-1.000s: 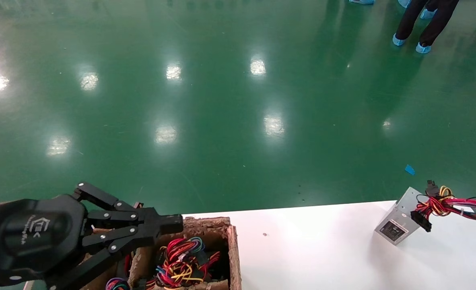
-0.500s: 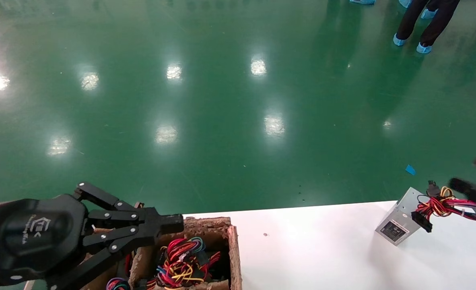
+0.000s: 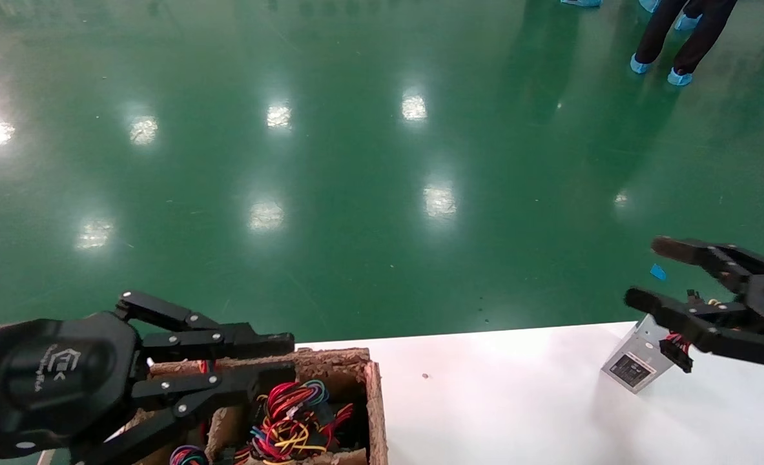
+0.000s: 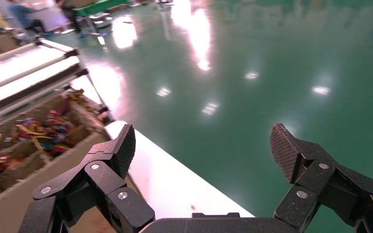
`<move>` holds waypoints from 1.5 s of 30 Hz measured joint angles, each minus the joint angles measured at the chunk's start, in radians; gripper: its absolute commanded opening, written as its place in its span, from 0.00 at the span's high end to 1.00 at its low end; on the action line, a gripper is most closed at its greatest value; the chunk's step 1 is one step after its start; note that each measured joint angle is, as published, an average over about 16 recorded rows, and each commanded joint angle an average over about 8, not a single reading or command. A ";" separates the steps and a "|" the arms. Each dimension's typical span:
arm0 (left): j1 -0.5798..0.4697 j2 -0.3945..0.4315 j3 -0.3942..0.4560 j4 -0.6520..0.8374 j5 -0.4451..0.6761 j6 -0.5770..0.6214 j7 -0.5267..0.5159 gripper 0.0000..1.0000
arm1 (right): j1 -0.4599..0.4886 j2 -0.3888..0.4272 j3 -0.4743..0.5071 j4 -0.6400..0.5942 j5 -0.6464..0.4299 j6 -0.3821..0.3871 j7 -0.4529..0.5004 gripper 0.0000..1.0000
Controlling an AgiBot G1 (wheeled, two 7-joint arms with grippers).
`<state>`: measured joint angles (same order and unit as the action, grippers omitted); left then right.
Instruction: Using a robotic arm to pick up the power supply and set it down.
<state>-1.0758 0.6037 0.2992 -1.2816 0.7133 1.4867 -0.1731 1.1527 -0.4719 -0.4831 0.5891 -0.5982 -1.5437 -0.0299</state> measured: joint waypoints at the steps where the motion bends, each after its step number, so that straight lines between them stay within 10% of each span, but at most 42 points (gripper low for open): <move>1: 0.000 0.000 0.000 0.000 0.000 0.000 0.000 0.00 | -0.002 -0.004 0.006 0.020 -0.004 0.001 0.006 0.00; 45: 0.000 -0.001 0.002 0.000 -0.001 -0.001 0.001 0.00 | -0.082 -0.146 0.214 0.726 -0.139 0.049 0.224 0.00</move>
<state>-1.0760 0.6029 0.3008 -1.2814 0.7119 1.4857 -0.1722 1.0703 -0.6175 -0.2696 1.3153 -0.7373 -1.4944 0.1944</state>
